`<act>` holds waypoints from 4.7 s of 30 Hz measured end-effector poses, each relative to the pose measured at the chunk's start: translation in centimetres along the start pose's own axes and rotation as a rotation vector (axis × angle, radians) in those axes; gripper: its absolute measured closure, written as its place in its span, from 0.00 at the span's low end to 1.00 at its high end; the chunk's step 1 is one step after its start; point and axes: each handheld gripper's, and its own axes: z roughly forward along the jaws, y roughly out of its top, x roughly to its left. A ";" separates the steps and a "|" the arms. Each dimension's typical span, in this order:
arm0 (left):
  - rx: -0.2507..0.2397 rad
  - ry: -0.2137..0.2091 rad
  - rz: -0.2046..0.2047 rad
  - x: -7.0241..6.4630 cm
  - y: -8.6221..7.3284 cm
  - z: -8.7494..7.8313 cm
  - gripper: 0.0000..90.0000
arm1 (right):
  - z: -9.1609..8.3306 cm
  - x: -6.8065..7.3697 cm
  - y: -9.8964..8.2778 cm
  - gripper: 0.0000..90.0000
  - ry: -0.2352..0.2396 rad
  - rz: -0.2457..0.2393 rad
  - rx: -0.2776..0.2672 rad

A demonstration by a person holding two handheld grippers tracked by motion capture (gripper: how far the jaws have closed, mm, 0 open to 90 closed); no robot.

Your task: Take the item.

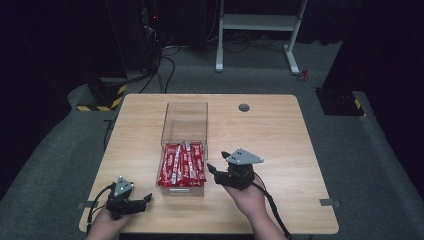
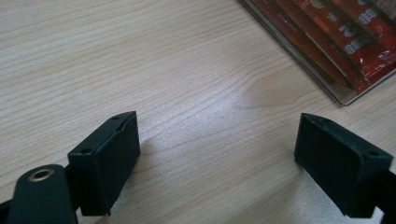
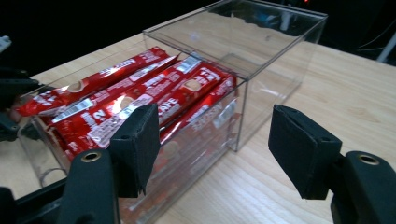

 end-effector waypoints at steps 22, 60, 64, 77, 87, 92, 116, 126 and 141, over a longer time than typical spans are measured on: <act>0.001 -0.002 0.000 0.0 0.0 0.0 0.16 | 1.3 2.4 -0.1 0.52 0.133 0.023 -0.015; 0.001 -0.005 -0.001 0.0 0.0 -0.1 0.16 | 1.9 3.6 -1.0 1.00 0.086 -0.007 0.014; 0.001 -0.005 -0.001 0.0 0.0 -0.1 0.16 | 1.7 3.5 -1.2 1.00 0.101 0.003 0.011; 0.001 -0.007 -0.002 0.1 0.0 -0.1 0.16 | 1.2 3.5 -1.3 1.00 0.114 0.001 0.005; 0.001 -0.006 -0.003 0.0 0.0 -0.1 0.16 | 0.8 3.4 -1.4 1.00 0.111 0.005 -0.002; 0.002 -0.007 -0.002 0.0 0.0 -0.1 0.16 | 0.6 3.4 -1.4 1.00 0.111 0.001 -0.007; 0.001 -0.006 -0.002 0.0 0.0 -0.1 0.16 | 0.0 3.3 -1.1 1.00 0.112 0.005 -0.053; 0.001 -0.006 -0.002 0.0 0.0 -0.1 0.16 | -0.3 3.3 -1.0 1.00 0.114 0.000 -0.069; 0.001 -0.006 -0.002 0.0 0.0 -0.1 0.16 | -1.1 2.5 -0.5 1.00 0.092 0.009 -0.103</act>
